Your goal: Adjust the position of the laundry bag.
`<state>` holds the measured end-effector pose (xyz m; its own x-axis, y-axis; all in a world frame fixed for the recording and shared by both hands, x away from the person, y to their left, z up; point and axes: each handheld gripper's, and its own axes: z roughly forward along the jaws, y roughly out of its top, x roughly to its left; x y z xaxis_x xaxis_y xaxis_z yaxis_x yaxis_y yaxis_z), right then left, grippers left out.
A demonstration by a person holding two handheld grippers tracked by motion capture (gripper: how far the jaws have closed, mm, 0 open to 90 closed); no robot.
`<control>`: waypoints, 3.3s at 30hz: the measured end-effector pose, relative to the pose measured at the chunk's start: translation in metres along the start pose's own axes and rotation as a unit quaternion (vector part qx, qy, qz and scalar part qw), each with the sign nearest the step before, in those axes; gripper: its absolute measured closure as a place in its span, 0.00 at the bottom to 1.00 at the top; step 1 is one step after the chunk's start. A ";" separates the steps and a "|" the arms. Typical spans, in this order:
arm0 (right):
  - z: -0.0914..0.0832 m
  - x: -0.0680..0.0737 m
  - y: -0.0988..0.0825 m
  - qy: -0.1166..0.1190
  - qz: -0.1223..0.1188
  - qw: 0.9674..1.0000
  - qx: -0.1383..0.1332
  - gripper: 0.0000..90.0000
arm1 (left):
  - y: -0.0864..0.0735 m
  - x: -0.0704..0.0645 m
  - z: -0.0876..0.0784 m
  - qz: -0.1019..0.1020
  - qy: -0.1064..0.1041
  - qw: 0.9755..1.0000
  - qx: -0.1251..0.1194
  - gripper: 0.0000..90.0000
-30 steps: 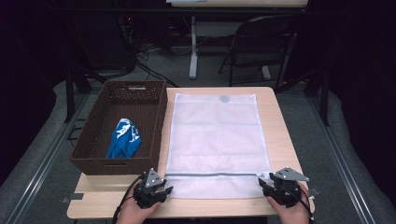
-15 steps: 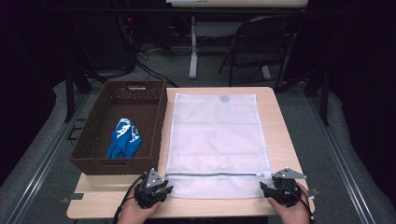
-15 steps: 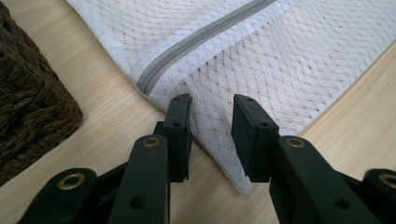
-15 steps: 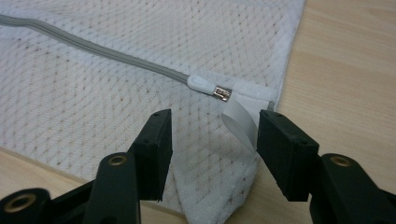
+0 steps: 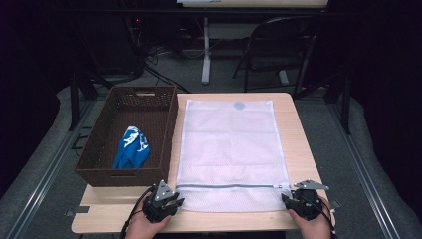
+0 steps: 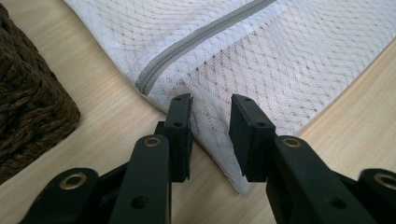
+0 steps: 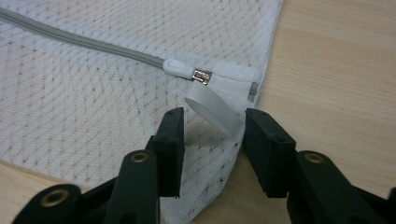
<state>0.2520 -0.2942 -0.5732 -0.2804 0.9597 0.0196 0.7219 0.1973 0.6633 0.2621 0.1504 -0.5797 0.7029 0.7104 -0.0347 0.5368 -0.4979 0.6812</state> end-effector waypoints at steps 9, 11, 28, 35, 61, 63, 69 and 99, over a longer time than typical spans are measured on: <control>0.000 0.002 0.000 0.002 0.000 1.000 -0.001 0.85 | 0.001 -0.003 0.002 0.000 -0.005 1.000 -0.003 0.88; 0.000 0.003 0.001 0.003 -0.003 1.000 0.000 0.90 | 0.002 -0.004 0.002 -0.002 -0.008 1.000 -0.003 0.91; -0.004 0.002 0.005 0.004 0.003 1.000 -0.015 0.99 | 0.005 0.001 0.000 -0.011 -0.025 1.000 0.005 0.97; -0.007 0.004 0.007 0.005 -0.002 1.000 -0.027 0.99 | 0.008 0.002 -0.007 -0.016 -0.029 0.999 -0.009 0.98; -0.017 0.014 0.017 0.024 -0.024 0.997 -0.071 1.00 | 0.007 0.004 -0.032 -0.022 -0.041 0.998 -0.030 0.98; -0.017 0.015 0.017 0.027 -0.027 0.997 -0.070 1.00 | 0.006 0.004 -0.034 -0.028 -0.042 0.998 -0.029 0.98; -0.019 0.019 0.017 0.037 -0.034 0.997 -0.065 1.00 | 0.002 0.007 -0.038 -0.033 -0.042 0.998 -0.016 0.98; -0.035 0.026 -0.002 0.033 -0.023 0.999 -0.013 1.00 | -0.006 -0.003 -0.030 -0.013 -0.048 0.998 0.038 0.98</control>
<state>0.2211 -0.2768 -0.5476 -0.3539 0.9345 0.0369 0.6911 0.2347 0.6836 0.2424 0.1662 -0.5614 0.7278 0.6742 -0.1252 0.5873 -0.5186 0.6214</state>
